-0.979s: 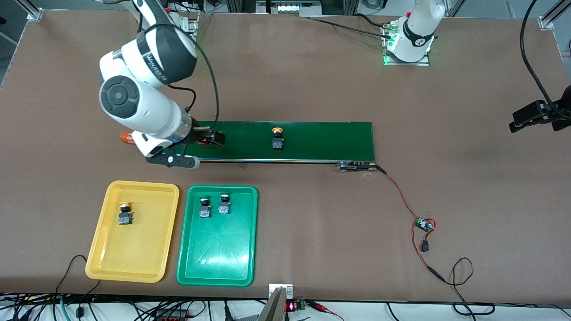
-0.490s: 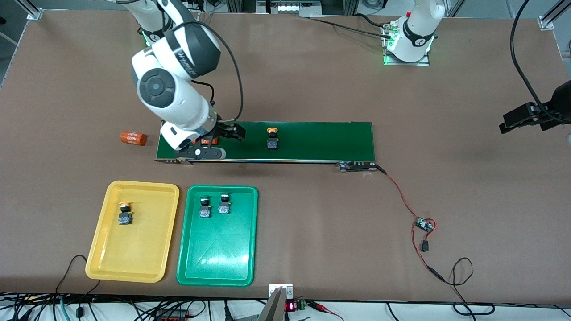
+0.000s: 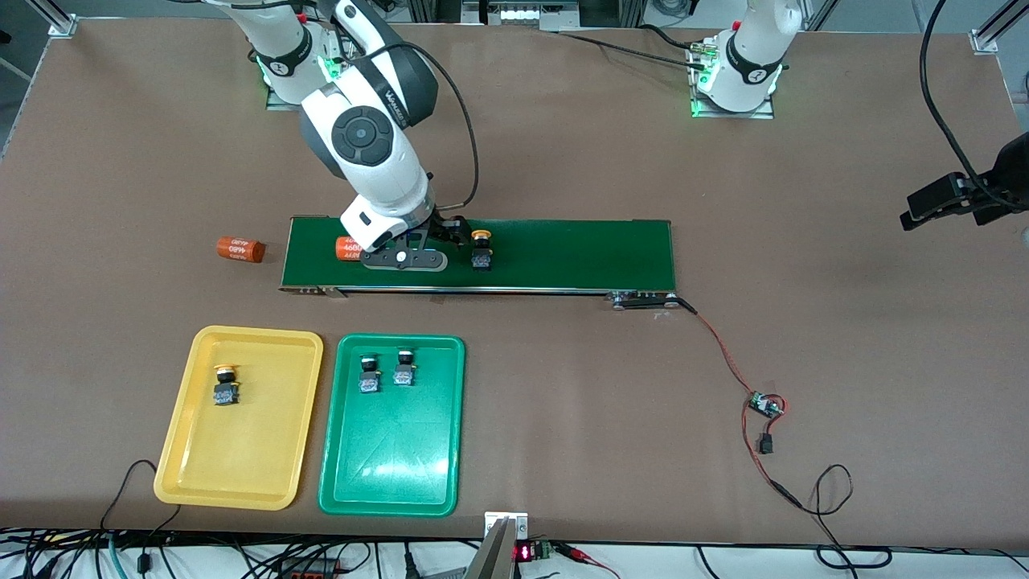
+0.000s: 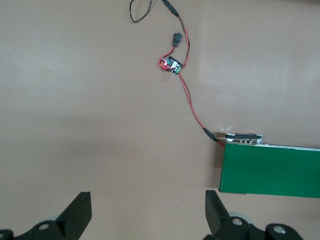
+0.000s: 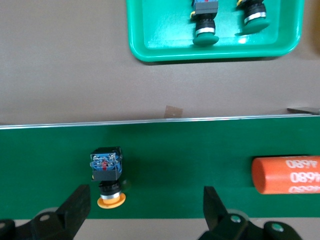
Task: Sort buttons by color to trays
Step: 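Move the right gripper to the belt and grasp the yellow button, then lift the yellow button and carry it toward the yellow tray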
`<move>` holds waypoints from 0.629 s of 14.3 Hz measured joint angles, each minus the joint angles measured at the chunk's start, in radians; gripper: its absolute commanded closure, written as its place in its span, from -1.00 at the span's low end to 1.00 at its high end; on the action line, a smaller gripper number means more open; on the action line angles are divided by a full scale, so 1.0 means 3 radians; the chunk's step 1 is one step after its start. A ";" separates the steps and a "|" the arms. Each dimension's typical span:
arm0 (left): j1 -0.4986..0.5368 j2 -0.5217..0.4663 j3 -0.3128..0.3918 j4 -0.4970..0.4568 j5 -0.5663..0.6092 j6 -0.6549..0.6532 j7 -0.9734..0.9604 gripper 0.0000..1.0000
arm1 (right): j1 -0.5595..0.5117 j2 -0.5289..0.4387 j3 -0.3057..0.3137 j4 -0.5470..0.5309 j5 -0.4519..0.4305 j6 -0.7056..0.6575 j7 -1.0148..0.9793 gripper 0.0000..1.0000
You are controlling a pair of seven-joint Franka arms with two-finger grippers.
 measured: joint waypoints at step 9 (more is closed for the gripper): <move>-0.0028 -0.0240 0.0057 -0.0355 0.0000 0.0181 -0.0002 -1.00 | 0.0045 0.0007 0.0001 -0.0386 -0.0171 0.0421 0.0229 -1.00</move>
